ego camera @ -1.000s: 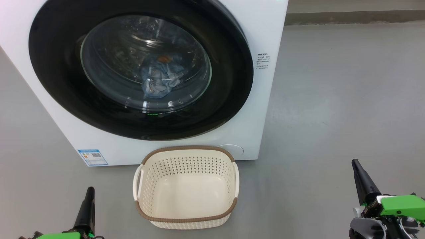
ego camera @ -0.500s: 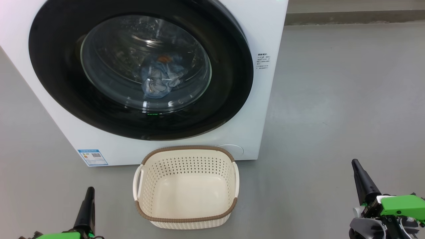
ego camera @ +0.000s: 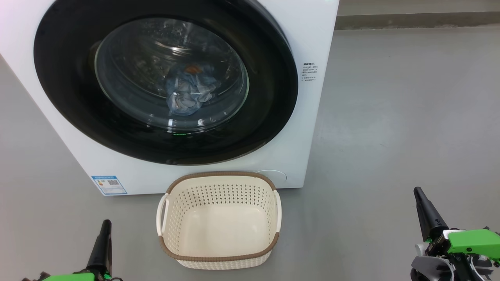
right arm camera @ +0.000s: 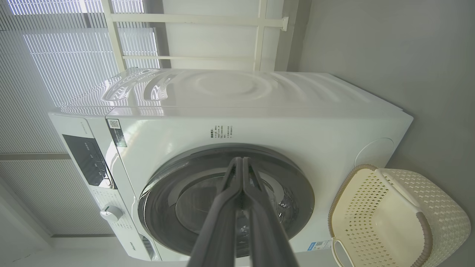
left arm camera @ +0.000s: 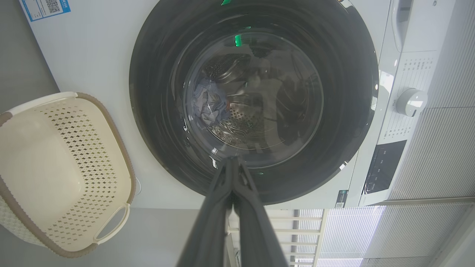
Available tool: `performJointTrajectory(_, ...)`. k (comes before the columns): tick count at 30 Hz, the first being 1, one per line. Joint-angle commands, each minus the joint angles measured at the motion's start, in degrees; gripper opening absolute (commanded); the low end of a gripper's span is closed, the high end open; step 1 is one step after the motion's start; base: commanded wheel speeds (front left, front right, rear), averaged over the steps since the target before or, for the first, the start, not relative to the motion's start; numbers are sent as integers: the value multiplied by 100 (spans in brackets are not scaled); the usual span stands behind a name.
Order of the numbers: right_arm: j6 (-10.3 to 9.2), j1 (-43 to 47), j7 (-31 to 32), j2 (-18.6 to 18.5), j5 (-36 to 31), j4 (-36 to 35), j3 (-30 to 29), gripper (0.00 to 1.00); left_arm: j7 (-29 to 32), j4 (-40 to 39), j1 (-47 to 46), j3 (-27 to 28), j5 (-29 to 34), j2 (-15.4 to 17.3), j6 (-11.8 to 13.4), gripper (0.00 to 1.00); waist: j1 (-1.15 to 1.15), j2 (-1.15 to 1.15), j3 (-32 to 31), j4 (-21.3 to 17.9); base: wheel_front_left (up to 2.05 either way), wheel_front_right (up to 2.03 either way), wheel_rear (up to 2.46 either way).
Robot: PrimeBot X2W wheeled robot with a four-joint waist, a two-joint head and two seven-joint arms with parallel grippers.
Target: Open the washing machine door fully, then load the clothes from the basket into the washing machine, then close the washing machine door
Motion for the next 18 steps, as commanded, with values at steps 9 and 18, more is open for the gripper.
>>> performJointTrajectory(9,9,-236,23,-58,10,-172,103,0,41,-178,-265,193,-39,50,-14,0,0,0,0,0,0,0,0)
performJointTrajectory(18,9,-236,23,-58,9,-172,103,0,40,-178,-265,192,-40,50,-14,0,0,0,0,0,0,0,0)
